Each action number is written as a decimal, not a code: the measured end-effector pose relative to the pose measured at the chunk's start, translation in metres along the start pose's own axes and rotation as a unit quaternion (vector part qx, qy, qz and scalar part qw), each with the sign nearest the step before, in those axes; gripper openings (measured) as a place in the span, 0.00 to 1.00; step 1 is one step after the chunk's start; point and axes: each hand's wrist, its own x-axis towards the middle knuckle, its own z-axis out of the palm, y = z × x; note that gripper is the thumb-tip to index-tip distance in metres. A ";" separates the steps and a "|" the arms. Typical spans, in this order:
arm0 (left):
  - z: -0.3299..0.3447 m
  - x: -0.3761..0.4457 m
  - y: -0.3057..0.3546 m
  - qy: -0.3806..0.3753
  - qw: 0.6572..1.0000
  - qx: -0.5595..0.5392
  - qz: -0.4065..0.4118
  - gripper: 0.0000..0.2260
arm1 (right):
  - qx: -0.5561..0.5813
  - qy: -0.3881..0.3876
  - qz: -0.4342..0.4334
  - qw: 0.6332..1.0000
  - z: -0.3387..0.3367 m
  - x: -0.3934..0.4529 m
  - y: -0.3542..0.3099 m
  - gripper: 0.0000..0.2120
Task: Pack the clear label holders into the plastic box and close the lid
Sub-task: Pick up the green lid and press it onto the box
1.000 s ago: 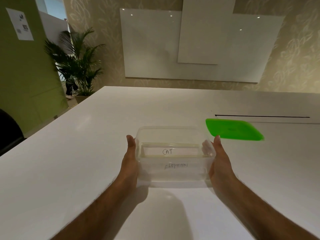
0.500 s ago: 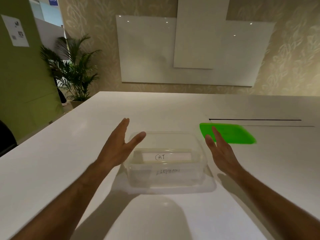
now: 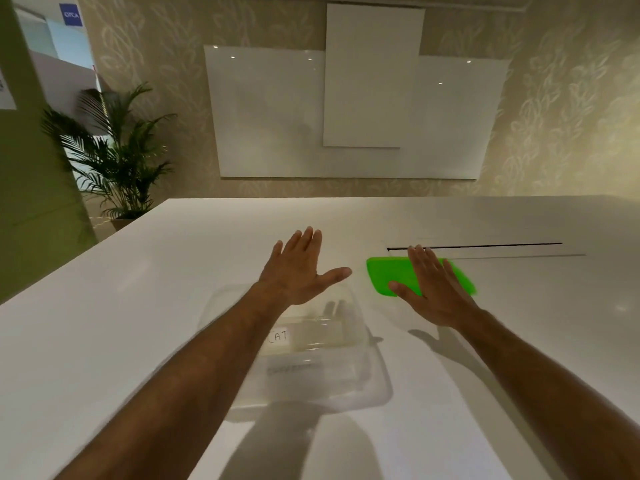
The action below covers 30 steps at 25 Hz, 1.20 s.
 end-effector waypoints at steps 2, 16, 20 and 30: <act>0.005 0.017 0.018 0.000 1.000 0.005 0.002 0.45 | -0.013 -0.003 0.009 1.000 -0.002 0.002 0.018 0.52; 0.052 0.099 0.123 -0.020 0.999 0.022 0.016 0.48 | -0.030 -0.017 0.088 0.996 -0.009 -0.001 0.127 0.49; 0.071 0.112 0.132 -0.037 0.999 0.021 -0.013 0.49 | -0.014 -0.029 0.103 0.994 -0.004 0.001 0.144 0.50; 0.120 0.124 0.145 -0.099 0.955 -0.168 -0.224 0.51 | 0.167 -0.030 0.208 0.963 0.024 0.014 0.163 0.37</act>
